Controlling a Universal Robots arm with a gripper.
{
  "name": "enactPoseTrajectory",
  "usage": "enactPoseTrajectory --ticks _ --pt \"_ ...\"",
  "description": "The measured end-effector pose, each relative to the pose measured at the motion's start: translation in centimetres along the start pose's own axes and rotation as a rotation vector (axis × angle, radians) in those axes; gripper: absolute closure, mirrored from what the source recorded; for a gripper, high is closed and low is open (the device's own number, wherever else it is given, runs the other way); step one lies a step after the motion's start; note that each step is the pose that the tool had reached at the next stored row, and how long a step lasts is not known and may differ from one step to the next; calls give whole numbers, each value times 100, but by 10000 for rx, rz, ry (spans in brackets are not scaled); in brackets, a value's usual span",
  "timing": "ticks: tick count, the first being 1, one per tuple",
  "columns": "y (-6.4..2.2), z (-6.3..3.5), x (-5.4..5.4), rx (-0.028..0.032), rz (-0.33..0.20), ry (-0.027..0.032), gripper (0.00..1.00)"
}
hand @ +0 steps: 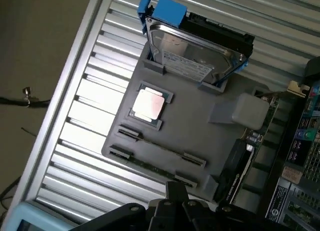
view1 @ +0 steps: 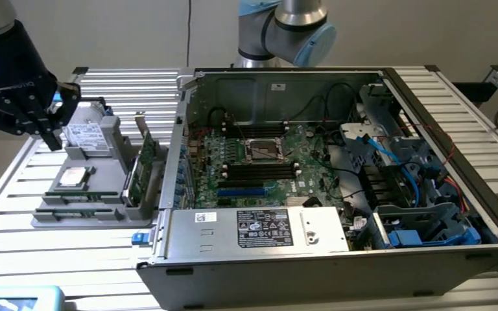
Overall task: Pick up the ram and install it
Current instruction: 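Pick up the ram and move it above insertion slot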
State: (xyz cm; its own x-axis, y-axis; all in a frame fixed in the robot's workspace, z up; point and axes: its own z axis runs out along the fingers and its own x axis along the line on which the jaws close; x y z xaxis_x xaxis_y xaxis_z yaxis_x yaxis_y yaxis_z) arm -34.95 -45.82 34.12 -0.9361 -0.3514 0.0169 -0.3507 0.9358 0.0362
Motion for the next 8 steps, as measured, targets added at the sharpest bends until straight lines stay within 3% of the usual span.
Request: enactPoseTrajectory --ticks 8 --pt "1 0 0 24 -1459 53 89"
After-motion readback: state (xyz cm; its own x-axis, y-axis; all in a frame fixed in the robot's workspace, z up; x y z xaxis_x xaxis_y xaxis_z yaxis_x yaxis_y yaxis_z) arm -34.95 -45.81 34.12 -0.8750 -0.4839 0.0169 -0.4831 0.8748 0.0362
